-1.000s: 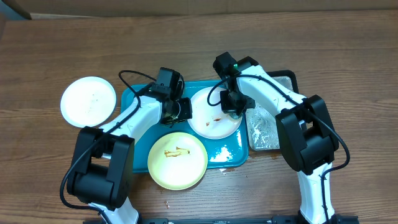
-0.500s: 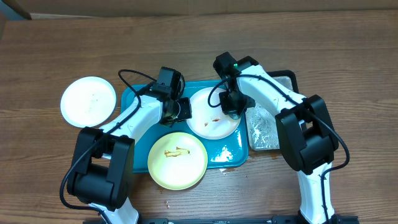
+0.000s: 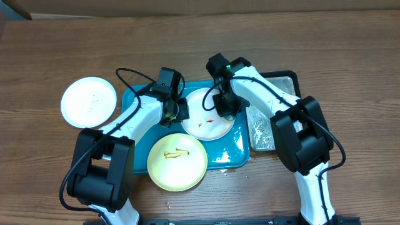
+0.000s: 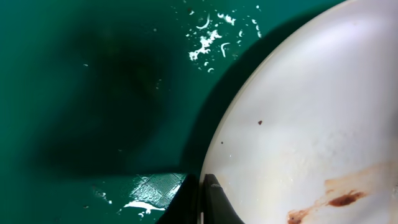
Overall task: Clean dirty plates on tray and stack at the side
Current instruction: 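Scrub the sauce smear on the white plate with the sponge, right gripper, then scrub the plate center in circles with the sponge while left gripper holds rim, then wipe the plate's upper right area with the sponge, right gripper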
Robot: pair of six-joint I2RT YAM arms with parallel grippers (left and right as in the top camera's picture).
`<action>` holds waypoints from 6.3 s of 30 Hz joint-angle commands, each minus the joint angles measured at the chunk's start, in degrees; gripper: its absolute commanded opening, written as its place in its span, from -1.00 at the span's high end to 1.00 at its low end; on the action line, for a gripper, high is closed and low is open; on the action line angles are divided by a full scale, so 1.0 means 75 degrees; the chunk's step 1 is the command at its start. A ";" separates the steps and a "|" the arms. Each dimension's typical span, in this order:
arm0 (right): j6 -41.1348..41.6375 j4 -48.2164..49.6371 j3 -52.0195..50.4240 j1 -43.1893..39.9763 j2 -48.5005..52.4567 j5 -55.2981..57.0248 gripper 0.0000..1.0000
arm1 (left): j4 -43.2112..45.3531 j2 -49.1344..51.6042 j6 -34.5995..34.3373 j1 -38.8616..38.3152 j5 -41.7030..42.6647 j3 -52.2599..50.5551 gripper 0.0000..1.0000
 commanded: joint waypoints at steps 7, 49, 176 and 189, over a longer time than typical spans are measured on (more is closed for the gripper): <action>0.0125 -0.0256 0.0667 0.0052 0.0350 0.0117 0.92 | -0.0140 0.0035 -0.0050 0.0187 -0.0819 -0.0114 0.92; 0.1043 -0.0291 0.1973 0.0577 0.0560 -0.2611 0.92 | 0.0012 0.0035 -0.0061 0.0181 -0.0536 -0.0114 0.92; 0.1938 0.1472 0.0268 0.0906 0.0565 -0.2894 0.92 | -0.0020 0.0035 -0.0050 -0.0085 -0.0504 -0.0114 0.92; 0.2594 0.0370 0.0265 0.0580 0.0565 -0.0140 0.92 | -0.0029 0.0035 -0.0052 -0.0122 -0.0501 -0.0114 0.91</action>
